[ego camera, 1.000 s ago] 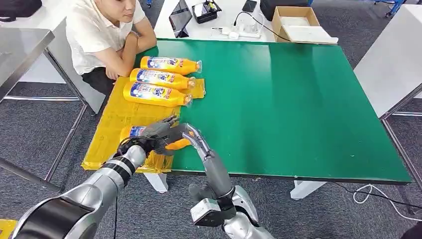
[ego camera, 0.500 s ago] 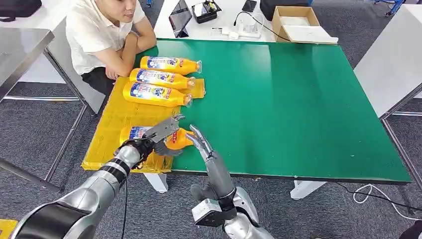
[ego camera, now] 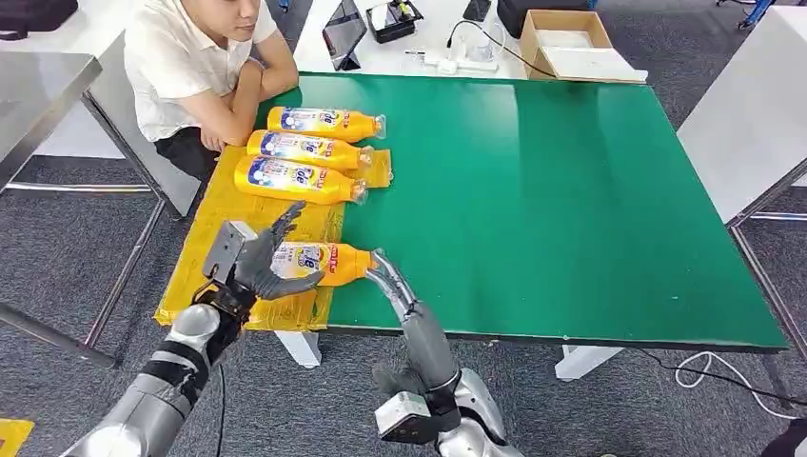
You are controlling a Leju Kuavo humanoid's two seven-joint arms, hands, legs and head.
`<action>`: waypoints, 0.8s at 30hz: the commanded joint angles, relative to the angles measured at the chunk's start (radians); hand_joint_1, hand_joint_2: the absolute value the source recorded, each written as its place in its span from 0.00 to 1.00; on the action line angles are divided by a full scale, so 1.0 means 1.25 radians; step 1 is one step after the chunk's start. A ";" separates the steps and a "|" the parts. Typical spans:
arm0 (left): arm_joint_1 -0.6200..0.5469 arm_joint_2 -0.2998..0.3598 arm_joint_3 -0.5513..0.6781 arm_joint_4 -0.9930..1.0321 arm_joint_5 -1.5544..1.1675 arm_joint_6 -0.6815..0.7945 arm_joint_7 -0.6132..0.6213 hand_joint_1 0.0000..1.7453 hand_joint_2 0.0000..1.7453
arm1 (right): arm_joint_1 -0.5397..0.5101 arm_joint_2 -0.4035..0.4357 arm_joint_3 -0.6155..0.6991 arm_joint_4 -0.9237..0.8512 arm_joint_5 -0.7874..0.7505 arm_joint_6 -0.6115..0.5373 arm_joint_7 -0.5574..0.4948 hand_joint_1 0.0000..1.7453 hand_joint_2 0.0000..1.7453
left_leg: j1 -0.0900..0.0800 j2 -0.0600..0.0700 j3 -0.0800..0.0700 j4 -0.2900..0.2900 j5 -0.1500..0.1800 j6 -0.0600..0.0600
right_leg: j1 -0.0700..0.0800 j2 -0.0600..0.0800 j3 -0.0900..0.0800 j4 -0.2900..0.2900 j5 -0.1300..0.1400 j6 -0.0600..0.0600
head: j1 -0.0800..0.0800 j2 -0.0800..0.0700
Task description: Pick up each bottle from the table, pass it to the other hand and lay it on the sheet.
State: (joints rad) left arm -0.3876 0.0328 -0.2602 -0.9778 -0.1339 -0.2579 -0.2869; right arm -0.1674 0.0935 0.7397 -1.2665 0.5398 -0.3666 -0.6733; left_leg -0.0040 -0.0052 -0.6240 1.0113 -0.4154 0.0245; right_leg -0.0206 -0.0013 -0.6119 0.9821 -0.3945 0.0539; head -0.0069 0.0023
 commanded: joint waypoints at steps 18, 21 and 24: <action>0.258 -0.032 0.055 -0.379 0.185 0.052 -0.057 0.00 1.00 | 0.064 -0.069 0.004 -0.310 -0.192 -0.237 -0.020 0.00 1.00 | 0.001 0.000 0.003 0.001 -0.003 -0.001 | 0.001 0.000 0.004 -0.001 -0.003 -0.001 | 0.000 0.000; 0.339 -0.036 0.028 -0.445 0.167 0.033 -0.092 0.00 1.00 | 0.081 -0.080 -0.014 -0.301 -0.163 -0.265 -0.020 0.00 1.00 | 0.000 0.001 0.002 0.000 -0.003 -0.001 | 0.001 0.001 0.002 -0.001 -0.002 -0.001 | 0.000 0.000; 0.386 -0.064 0.025 -0.481 0.196 0.031 -0.120 0.00 1.00 | 0.116 -0.064 -0.055 -0.321 -0.143 -0.265 -0.020 0.00 1.00 | 0.000 0.002 0.002 -0.001 -0.003 -0.001 | 0.001 0.001 0.002 -0.002 -0.002 -0.001 | 0.000 0.000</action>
State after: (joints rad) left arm -0.0687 -0.0034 -0.1903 -1.4258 0.0840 -0.2052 -0.3882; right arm -0.0853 0.0370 0.7496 -1.6228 0.3220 -0.6588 -0.6992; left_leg -0.0045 -0.0045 -0.6259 1.0113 -0.4171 0.0239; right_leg -0.0208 -0.0011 -0.6140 0.9813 -0.3949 0.0541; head -0.0065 0.0023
